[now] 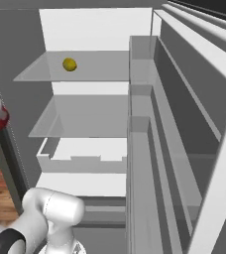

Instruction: Gather the lemon and bell pepper from the fridge and place them on a tray on the dining counter. Then gather the fish and steak from the fridge and place them on the other tray.

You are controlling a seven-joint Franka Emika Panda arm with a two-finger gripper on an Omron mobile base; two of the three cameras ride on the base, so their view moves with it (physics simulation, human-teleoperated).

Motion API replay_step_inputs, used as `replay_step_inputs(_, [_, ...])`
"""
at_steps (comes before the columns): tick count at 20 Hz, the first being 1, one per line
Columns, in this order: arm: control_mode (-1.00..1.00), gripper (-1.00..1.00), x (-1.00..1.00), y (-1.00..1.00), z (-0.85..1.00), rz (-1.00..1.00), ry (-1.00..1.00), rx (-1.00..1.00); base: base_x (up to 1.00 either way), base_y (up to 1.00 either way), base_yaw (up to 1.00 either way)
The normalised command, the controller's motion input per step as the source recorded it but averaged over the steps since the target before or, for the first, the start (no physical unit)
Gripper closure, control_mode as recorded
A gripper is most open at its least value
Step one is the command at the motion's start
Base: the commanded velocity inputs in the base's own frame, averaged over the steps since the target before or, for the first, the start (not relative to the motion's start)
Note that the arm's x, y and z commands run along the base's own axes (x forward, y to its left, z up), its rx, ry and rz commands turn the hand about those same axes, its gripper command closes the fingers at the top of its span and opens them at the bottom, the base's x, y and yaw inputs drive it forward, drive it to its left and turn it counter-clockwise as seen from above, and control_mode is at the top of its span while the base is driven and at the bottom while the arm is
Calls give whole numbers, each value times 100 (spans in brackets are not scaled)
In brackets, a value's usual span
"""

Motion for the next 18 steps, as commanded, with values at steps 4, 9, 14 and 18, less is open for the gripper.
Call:
replay_step_inputs(4, [100,100,-26,5,-1,0,0,0,-15,6,0])
replay_step_inputs(9, [100,100,0,0,0,0,0,0,-64,50,-1])
replay_step_inputs(14, [100,100,0,0,0,0,0,0,-53,76,-7])
replay_step_inputs(18, [100,100,0,0,0,0,0,0,-45,86,-12])
